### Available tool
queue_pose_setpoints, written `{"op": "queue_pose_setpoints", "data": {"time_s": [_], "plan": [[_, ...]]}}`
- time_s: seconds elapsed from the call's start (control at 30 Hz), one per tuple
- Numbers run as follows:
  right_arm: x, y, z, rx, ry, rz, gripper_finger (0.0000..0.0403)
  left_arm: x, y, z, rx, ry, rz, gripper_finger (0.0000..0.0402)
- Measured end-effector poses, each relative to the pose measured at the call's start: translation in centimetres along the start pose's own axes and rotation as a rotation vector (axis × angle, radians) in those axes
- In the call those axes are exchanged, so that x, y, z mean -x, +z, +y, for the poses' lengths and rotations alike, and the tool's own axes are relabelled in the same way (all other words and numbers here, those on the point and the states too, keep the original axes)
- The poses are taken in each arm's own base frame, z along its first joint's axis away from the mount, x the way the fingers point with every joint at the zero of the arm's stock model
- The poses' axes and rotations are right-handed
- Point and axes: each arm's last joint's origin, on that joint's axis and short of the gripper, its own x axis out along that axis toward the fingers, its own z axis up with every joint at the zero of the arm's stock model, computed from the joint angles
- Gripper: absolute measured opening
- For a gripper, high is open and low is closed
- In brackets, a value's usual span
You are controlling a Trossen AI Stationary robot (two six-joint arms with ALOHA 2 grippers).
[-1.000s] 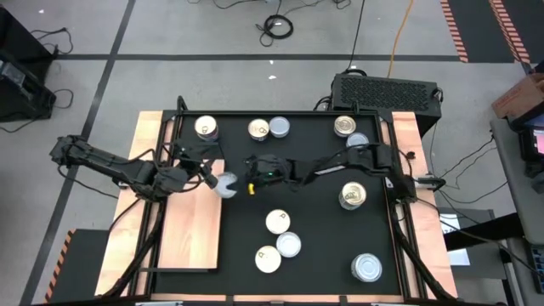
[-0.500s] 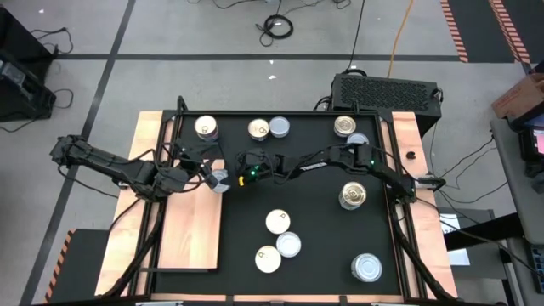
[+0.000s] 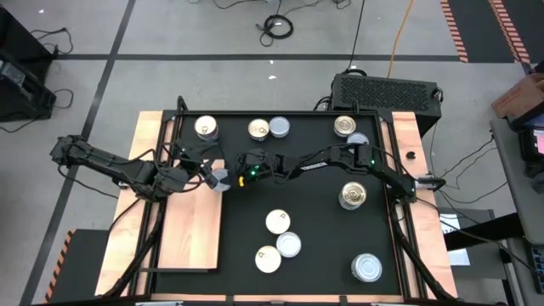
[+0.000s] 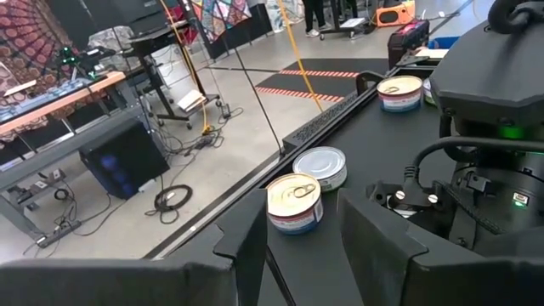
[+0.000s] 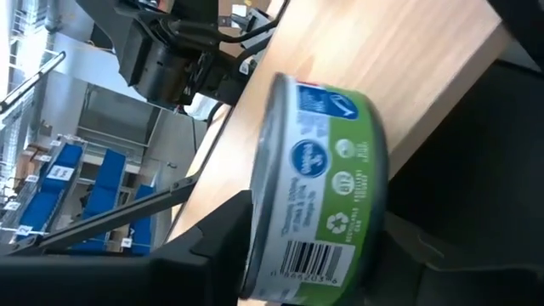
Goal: Stack canned seafood by type on shelf
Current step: Put the green tuna can on the shelf
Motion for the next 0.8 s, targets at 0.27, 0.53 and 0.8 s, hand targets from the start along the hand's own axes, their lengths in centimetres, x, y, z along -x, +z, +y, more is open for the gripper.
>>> {"op": "queue_pose_setpoints", "data": {"time_s": [0.27, 0.53, 0.8], "plan": [[0.0, 0.12, 0.21, 0.0, 0.02, -0.013, 0.0224, 0.0, 0.01, 0.0, 0.0, -0.001, 0.0, 0.0148], [0.11, 0.6, 0.15, 0.006, 0.033, -0.03, 0.0251, 0.0, 0.02, 0.0, 0.0, -0.002, 0.0, 0.0148], [0.16, 0.8, -0.19, 0.041, -0.009, -0.064, 0.0253, 0.0, 0.02, 0.0, 0.0, -0.002, 0.0, 0.0148]]}}
